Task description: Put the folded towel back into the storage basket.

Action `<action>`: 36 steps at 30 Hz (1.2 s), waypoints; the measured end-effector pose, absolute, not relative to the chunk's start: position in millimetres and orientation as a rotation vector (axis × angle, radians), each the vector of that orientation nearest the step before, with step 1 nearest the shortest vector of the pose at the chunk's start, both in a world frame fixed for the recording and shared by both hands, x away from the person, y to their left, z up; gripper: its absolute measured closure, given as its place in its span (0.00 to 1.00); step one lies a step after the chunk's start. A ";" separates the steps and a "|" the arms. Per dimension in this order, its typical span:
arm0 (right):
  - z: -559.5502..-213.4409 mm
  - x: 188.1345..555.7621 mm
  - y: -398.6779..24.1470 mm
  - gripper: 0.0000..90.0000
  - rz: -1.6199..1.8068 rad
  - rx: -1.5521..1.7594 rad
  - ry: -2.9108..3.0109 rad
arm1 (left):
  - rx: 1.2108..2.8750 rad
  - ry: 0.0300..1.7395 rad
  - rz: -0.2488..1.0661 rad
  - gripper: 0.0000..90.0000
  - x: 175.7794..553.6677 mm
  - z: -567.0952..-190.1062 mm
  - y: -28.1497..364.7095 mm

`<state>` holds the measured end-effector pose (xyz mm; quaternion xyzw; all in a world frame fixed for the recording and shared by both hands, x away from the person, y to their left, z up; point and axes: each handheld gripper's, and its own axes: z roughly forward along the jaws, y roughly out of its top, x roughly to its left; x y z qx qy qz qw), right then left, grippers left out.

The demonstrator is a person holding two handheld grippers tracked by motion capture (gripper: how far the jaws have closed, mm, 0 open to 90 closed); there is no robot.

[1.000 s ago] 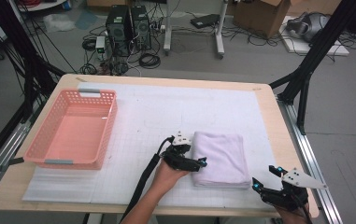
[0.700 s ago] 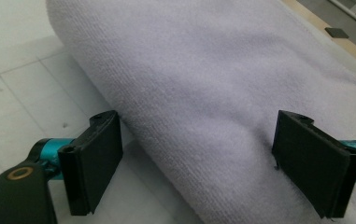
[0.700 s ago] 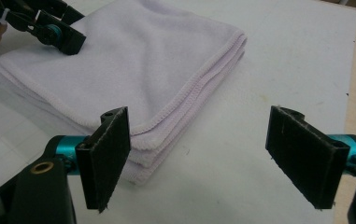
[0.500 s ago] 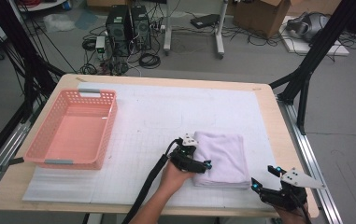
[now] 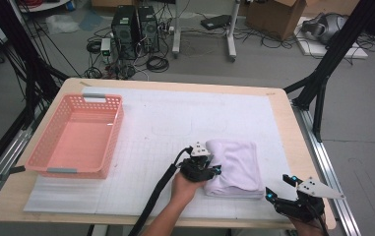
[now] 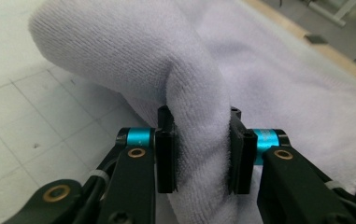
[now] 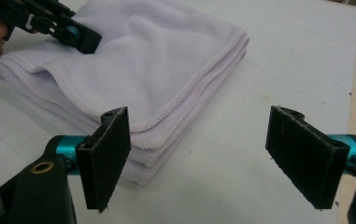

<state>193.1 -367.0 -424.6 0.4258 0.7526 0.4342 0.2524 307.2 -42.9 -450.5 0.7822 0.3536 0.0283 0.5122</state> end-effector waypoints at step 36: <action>-423.3 192.6 -365.1 0.24 1.190 1.159 2.036 | 1.669 0.433 0.245 0.81 280.4 -392.6 32.4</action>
